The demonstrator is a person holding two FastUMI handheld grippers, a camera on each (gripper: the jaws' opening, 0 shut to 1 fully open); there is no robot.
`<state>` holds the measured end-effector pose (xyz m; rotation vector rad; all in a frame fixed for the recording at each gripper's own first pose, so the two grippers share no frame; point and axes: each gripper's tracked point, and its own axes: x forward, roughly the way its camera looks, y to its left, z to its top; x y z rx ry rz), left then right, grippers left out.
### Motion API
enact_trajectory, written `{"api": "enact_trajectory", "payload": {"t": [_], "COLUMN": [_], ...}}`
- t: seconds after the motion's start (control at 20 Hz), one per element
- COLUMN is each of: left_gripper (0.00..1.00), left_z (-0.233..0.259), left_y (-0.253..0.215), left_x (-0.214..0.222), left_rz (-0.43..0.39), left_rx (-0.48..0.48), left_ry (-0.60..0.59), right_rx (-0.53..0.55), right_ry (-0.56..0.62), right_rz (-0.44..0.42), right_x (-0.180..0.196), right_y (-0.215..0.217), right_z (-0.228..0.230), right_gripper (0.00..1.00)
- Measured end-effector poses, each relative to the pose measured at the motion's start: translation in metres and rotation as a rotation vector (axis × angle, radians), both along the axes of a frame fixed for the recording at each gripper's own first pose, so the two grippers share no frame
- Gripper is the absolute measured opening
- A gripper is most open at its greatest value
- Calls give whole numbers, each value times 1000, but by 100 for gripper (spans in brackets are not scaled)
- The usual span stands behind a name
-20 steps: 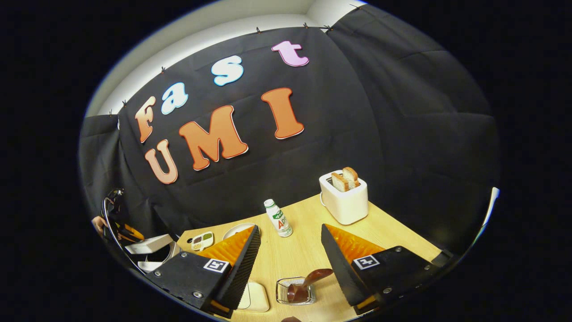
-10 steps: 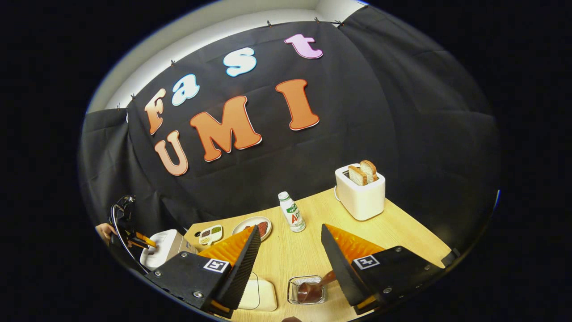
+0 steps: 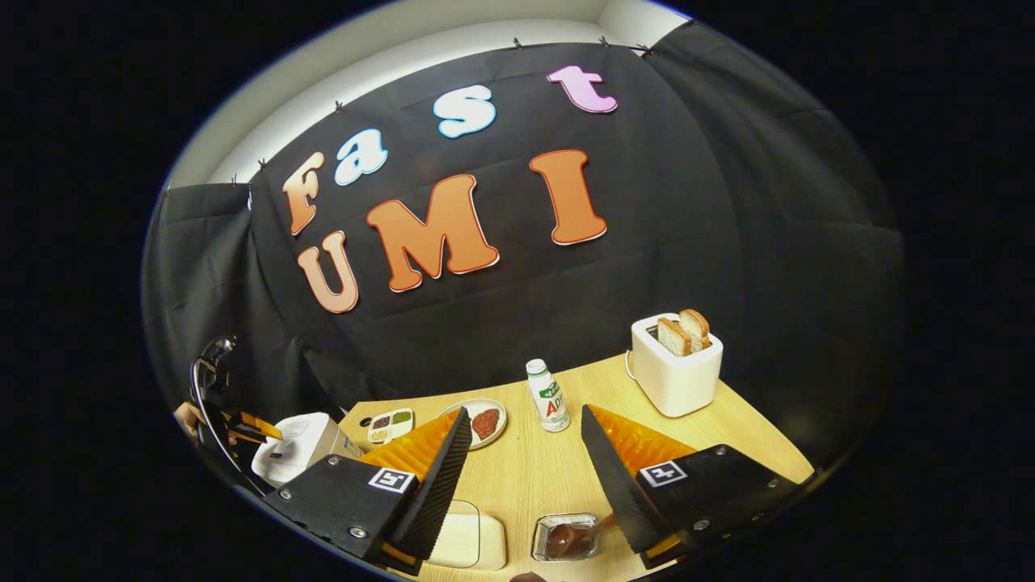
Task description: Close the left gripper, press the button to open the rice cooker; take a wooden spoon from the chopstick holder with the right hand, scoop a spoonful of rice and pour it into the rice cooker, then put the wooden spoon back into the chopstick holder.
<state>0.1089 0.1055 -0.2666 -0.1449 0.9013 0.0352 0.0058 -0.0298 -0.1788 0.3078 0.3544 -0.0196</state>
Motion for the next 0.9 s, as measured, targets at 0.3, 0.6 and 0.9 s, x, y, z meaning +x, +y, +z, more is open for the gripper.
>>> {"api": "enact_trajectory", "payload": {"t": [0.3,0.6,0.9], "left_gripper": [98,97,98], "left_z": [108,178,204], "left_y": [-32,-72,-103], "left_x": [-1,-12,-16], "left_rz": [-103,-174,-183], "left_rx": [83,70,-6], "left_ry": [-389,-637,-731], "right_rx": [-104,-197,-197], "right_ry": [-69,-108,-103], "right_rz": [83,164,207], "right_x": [18,35,55], "right_y": [38,71,96], "right_z": [30,43,44], "right_gripper": [86,87,87]}}
